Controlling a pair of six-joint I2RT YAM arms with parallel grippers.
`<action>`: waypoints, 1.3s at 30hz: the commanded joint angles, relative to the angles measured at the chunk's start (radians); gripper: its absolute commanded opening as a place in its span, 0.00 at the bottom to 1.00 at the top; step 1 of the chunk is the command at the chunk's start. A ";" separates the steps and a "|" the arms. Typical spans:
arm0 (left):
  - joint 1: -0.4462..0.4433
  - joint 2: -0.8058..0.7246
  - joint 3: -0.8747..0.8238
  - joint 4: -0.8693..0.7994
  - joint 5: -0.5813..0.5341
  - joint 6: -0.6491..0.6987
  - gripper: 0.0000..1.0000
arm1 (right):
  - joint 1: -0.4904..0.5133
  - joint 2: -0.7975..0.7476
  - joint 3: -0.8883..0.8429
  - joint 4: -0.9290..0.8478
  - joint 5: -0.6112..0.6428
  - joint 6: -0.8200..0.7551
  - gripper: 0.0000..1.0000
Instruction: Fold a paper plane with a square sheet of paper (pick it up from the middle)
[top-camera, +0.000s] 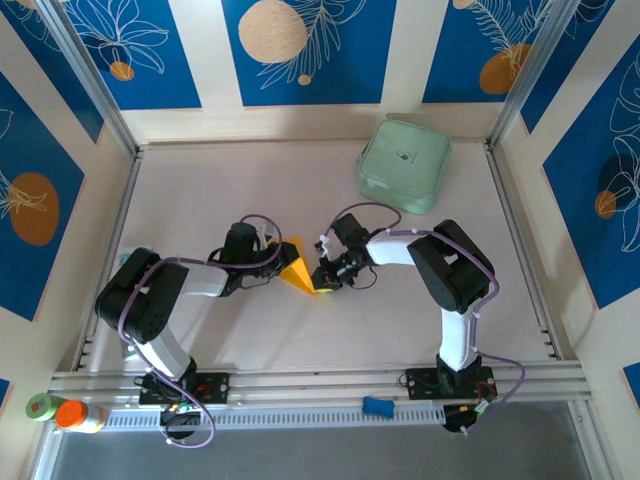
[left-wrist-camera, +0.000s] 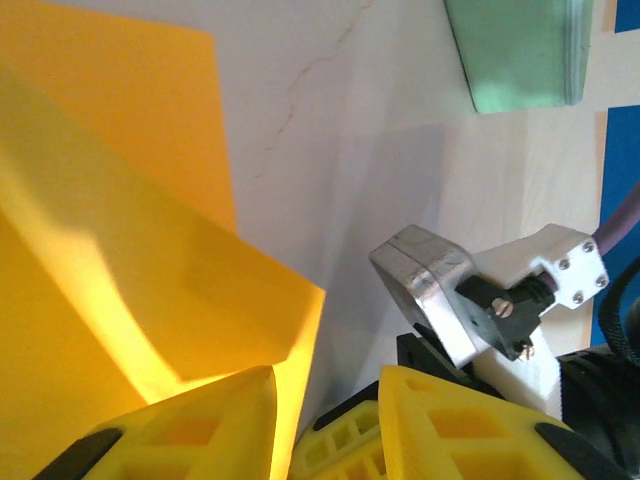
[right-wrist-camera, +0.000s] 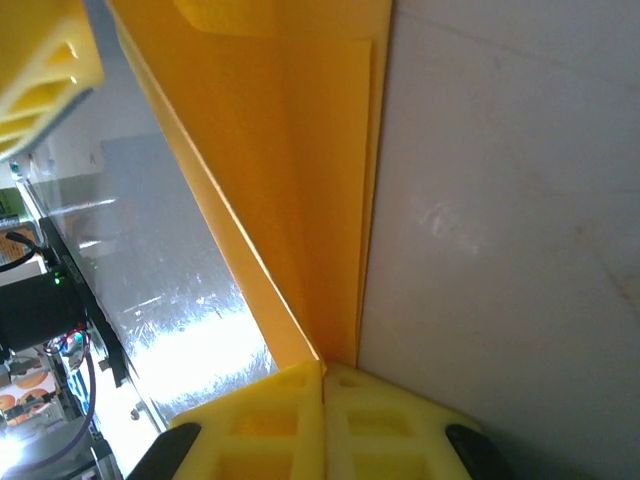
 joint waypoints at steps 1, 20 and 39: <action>-0.007 -0.003 0.033 -0.081 0.031 0.064 0.32 | -0.011 0.018 -0.028 -0.021 -0.010 -0.039 0.06; -0.029 0.116 0.116 -0.075 0.053 0.078 0.30 | -0.013 0.039 -0.016 -0.044 0.007 -0.051 0.11; -0.037 0.151 0.126 -0.053 0.053 0.069 0.30 | 0.000 0.057 -0.015 -0.069 0.063 -0.066 0.07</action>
